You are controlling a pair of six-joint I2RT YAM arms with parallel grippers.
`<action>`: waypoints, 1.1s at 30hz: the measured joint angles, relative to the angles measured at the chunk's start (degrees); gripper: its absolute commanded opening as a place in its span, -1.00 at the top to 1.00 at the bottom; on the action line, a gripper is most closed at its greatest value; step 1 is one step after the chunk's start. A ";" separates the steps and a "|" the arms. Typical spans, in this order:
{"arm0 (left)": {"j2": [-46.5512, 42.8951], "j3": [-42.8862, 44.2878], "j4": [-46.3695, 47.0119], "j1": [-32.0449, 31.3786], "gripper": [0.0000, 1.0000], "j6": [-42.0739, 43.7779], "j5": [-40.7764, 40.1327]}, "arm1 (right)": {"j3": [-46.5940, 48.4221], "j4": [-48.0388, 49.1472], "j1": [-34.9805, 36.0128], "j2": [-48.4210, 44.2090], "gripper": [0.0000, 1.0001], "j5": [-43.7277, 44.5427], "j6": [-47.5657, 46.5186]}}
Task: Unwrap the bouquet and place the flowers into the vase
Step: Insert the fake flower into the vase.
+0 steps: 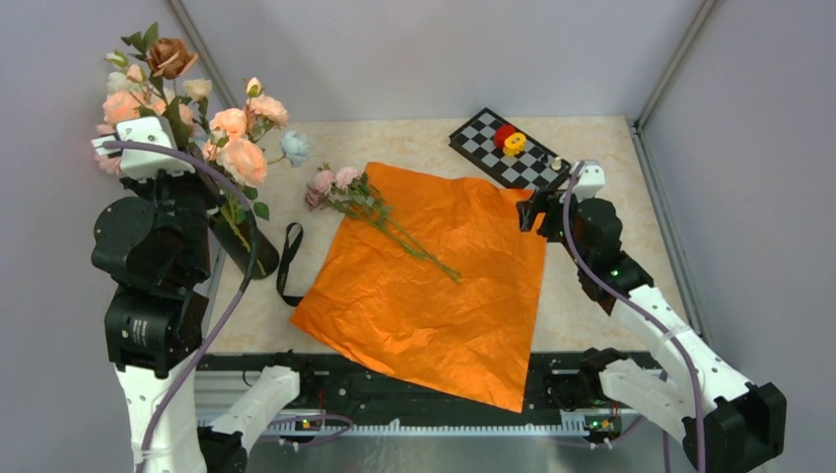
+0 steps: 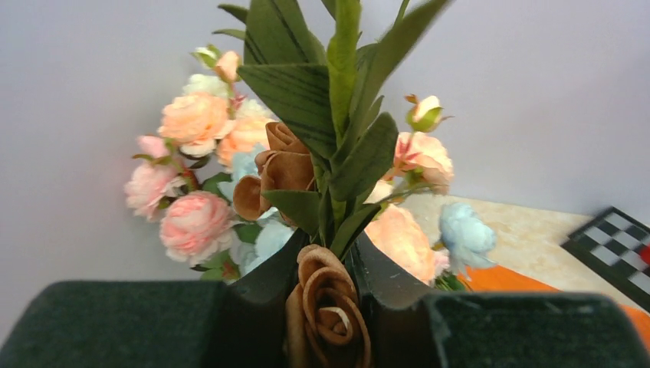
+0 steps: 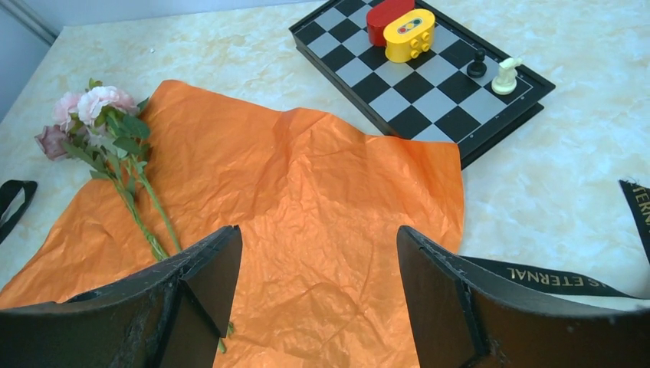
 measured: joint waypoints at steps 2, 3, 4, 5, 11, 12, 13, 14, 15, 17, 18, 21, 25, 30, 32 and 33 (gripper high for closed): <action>-0.94 -1.73 2.86 0.00 1.00 2.01 -2.84 | 0.00 -0.31 -0.11 -0.17 -0.50 0.20 0.00; -1.20 -2.43 4.15 0.00 1.00 2.75 -4.24 | 0.00 -0.46 -0.13 -0.20 -0.50 0.26 0.02; -1.33 -3.04 5.70 0.00 1.00 3.76 -5.77 | 0.00 -0.61 -0.15 -0.20 -0.50 0.26 0.07; -1.29 -3.58 7.80 0.00 1.00 4.96 -7.56 | 0.00 -0.70 -0.17 -0.20 -0.49 0.26 0.24; 2.82 -3.98 19.08 0.00 1.00 9.14 -14.08 | 0.00 -0.81 -0.17 -0.22 -0.48 0.02 1.29; 3.85 -4.00 20.76 0.04 1.00 9.84 -14.91 | 0.00 -0.92 -0.20 -0.31 -0.48 -0.09 1.49; 4.79 -4.00 22.23 0.13 1.00 10.36 -15.87 | 0.00 -1.07 -0.20 -0.50 -0.48 -0.17 1.51; 5.60 -4.00 23.47 0.35 1.00 10.95 -16.48 | 0.00 -1.36 -0.20 -0.85 -0.48 -0.26 1.55; 6.27 -4.13 24.92 0.72 1.00 11.32 -17.22 | 0.00 -1.64 -0.20 -1.38 -0.48 -0.39 1.55; 7.23 -5.25 27.67 1.77 1.00 11.91 -18.05 | 0.00 -1.95 -0.20 -2.80 -0.48 -0.66 1.55; 7.39 -6.36 29.07 2.45 1.00 12.28 -18.45 | 0.00 -1.92 -0.20 -3.52 -0.48 -0.79 1.53; 6.88 -9.99 32.44 4.92 1.00 12.55 -19.08 | 0.02 -1.90 -0.20 -4.96 -0.48 -1.18 1.53; 5.11 -14.34 35.85 9.07 1.00 11.37 -18.45 | 0.00 -1.90 -0.22 -5.55 -0.47 -2.12 1.92; 2.56 -19.52 40.46 14.56 1.00 8.35 -18.25 | 0.00 -1.84 -0.22 -5.53 -0.47 -3.21 2.99; 2.34 -20.39 41.62 15.85 1.00 6.84 -18.12 | -0.02 -1.77 -0.20 -5.53 -0.47 -3.82 3.50; 2.36 -20.48 41.99 16.17 1.00 6.25 -17.99 | -0.04 -1.68 -0.22 -5.53 -0.47 -4.11 3.67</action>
